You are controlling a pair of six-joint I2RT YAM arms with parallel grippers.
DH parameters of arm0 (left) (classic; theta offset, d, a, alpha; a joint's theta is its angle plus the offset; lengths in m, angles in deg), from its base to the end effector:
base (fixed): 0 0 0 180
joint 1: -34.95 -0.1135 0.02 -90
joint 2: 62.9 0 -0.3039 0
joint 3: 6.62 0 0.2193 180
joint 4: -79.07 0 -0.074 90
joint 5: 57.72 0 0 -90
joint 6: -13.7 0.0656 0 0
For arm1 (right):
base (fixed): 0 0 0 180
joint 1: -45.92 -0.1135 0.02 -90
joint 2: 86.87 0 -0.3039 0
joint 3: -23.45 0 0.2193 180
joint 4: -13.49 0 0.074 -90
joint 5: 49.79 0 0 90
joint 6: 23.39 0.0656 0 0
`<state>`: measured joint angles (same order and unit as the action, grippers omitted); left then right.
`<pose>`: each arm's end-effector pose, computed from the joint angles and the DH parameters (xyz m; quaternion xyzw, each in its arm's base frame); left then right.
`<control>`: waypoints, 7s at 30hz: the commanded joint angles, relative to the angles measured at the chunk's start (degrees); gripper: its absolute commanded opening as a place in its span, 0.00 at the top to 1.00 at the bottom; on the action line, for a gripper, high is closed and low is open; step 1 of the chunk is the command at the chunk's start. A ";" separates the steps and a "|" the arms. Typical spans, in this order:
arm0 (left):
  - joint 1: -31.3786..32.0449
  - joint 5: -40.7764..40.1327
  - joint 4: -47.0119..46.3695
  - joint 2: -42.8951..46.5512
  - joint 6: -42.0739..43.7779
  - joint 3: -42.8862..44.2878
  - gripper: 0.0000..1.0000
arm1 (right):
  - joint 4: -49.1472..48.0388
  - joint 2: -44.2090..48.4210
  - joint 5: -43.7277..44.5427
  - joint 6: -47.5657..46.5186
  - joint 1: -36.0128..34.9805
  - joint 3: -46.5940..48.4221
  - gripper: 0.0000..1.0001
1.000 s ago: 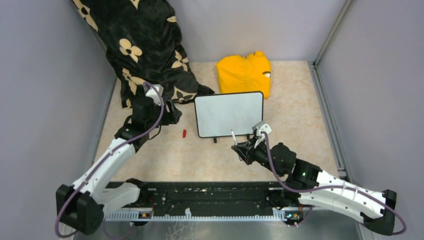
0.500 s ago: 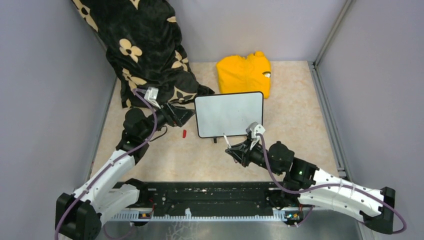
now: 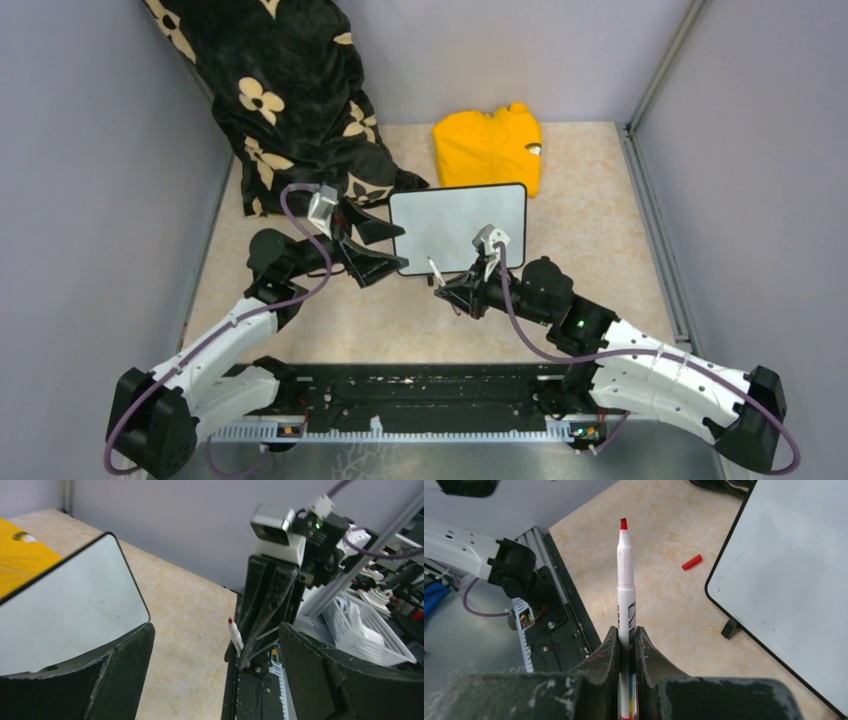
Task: Write a sentence on the whiteboard
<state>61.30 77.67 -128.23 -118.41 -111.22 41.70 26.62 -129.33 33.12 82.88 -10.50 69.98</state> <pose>0.1390 -0.1210 0.3778 0.2759 0.5506 -0.5755 0.5381 0.0773 0.1310 0.3123 -0.2983 0.6994 0.4218 0.4939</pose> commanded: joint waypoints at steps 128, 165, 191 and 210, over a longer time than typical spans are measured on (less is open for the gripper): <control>8.65 -40.80 -10.32 2.40 -19.07 14.89 1.00 | -2.21 -9.04 13.83 7.48 1.85 39.22 0.36; 8.69 -42.47 -19.62 -2.24 -24.70 11.02 1.00 | -53.52 -28.86 -24.62 46.54 21.42 30.74 0.46; 8.68 -42.00 -10.49 -3.71 -22.27 11.56 1.00 | -50.39 -32.98 -23.84 49.89 21.44 33.29 0.58; 8.66 -40.57 -5.64 -4.34 -21.07 13.26 1.00 | -45.51 -31.70 -22.44 47.98 21.43 32.49 0.71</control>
<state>69.73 35.94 -136.30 -122.34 -134.01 53.51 -16.94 -162.42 10.69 131.76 10.59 99.81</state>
